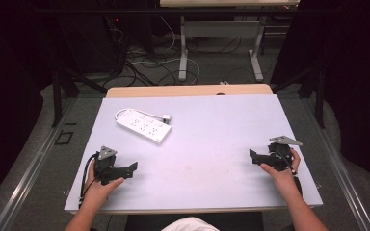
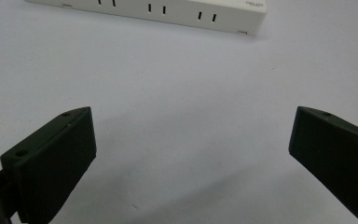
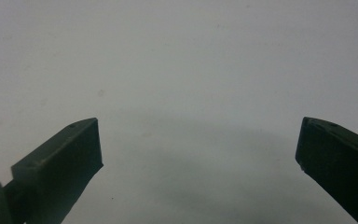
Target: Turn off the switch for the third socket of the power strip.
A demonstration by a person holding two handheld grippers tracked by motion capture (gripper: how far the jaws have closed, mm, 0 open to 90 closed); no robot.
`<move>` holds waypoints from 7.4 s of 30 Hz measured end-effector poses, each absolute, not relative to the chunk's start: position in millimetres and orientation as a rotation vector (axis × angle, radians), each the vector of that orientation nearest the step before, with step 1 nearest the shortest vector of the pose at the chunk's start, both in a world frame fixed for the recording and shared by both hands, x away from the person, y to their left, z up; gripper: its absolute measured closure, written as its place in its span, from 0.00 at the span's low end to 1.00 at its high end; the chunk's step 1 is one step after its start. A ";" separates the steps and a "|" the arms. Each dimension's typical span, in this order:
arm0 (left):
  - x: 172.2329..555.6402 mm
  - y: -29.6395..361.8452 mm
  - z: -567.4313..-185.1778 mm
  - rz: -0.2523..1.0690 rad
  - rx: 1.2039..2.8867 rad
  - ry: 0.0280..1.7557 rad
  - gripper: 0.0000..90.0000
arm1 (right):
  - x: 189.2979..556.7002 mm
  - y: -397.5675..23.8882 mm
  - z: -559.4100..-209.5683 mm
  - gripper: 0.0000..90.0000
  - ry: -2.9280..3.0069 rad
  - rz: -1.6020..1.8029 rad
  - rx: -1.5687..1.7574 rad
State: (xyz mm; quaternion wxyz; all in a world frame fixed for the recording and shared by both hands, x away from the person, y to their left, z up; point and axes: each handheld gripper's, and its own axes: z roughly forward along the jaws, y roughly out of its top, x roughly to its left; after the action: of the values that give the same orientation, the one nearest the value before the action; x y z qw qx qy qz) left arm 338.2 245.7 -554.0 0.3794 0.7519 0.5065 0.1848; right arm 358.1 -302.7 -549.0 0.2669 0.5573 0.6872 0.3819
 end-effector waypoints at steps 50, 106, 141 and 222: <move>376.8 208.4 -483.5 0.515 1.797 1.244 0.17 | 340.4 -289.8 -535.8 0.07 1.835 1.061 1.458; 466.8 160.9 -475.5 0.486 1.863 1.278 0.41 | 341.4 -290.5 -538.2 0.09 1.862 1.077 1.451; 500.7 156.0 -512.2 0.352 1.901 1.364 0.66 | 342.9 -291.1 -540.2 0.09 1.873 1.080 1.455; 506.1 138.0 -534.0 0.313 1.989 1.350 1.00 | 343.1 -291.8 -540.6 0.10 1.883 1.086 1.457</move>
State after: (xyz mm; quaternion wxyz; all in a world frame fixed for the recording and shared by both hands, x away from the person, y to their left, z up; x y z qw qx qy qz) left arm 506.1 138.0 -534.0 0.3511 0.7682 0.5215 0.1209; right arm 343.1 -291.8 -540.6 0.2594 0.5376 0.6951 0.4006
